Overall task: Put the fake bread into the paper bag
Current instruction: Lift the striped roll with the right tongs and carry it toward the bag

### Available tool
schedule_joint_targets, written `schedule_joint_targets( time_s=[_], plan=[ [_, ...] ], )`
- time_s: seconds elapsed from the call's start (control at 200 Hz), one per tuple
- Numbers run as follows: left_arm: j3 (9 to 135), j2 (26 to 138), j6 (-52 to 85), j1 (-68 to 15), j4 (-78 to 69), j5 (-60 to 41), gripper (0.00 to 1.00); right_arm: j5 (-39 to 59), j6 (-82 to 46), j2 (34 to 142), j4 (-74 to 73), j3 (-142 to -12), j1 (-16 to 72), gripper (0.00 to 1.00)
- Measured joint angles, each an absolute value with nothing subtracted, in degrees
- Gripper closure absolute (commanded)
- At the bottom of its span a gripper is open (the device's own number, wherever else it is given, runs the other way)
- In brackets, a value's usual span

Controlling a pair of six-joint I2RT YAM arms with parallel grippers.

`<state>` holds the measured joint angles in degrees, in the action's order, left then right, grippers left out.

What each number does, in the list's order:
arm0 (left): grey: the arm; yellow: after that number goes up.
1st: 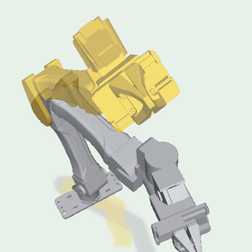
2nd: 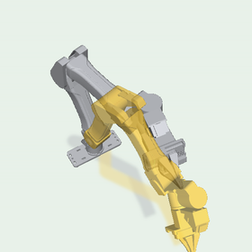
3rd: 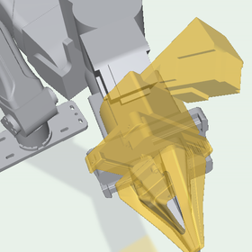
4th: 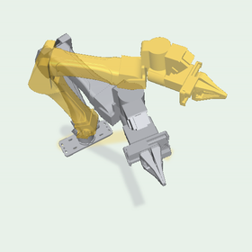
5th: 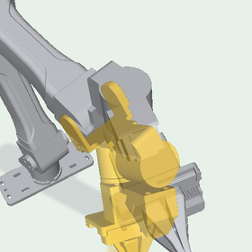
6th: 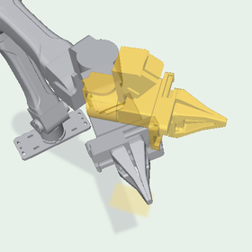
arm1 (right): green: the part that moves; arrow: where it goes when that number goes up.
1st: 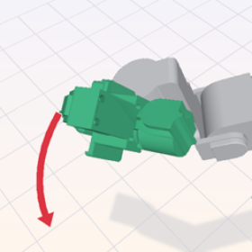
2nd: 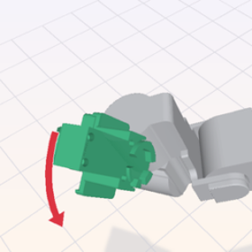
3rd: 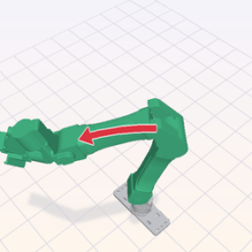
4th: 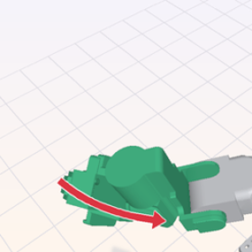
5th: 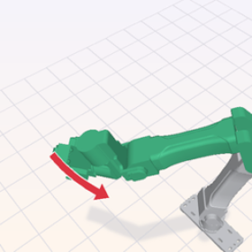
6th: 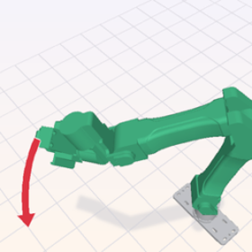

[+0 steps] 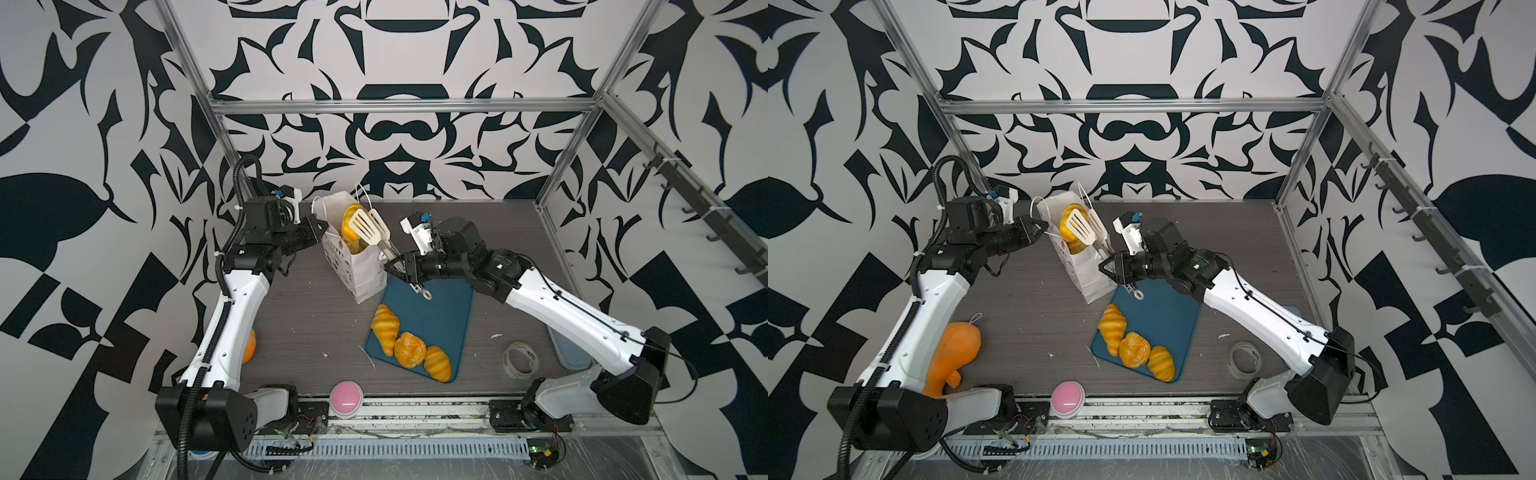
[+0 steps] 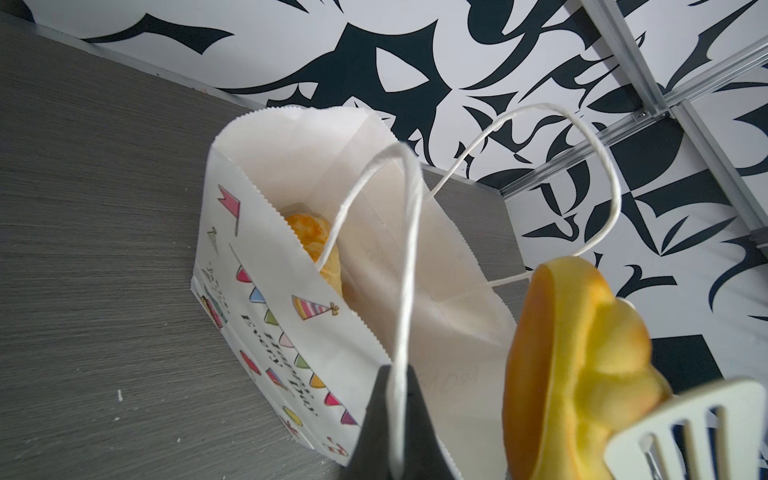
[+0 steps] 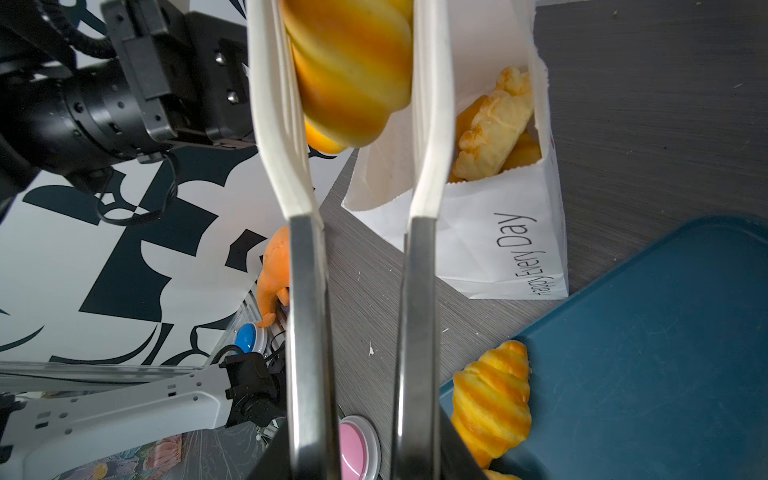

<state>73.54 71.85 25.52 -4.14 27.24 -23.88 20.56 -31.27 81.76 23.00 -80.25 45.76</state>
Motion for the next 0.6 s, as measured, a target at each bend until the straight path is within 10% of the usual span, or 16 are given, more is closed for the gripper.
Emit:
schedule_joint_targets(
  time_s=[0.6],
  plan=[
    [73.54, 71.85, 25.52, -4.14, 27.24, -23.88, 1.0, 18.28, -30.94, 83.64, 26.44, -81.89, 45.41, 0.58]
  ],
)
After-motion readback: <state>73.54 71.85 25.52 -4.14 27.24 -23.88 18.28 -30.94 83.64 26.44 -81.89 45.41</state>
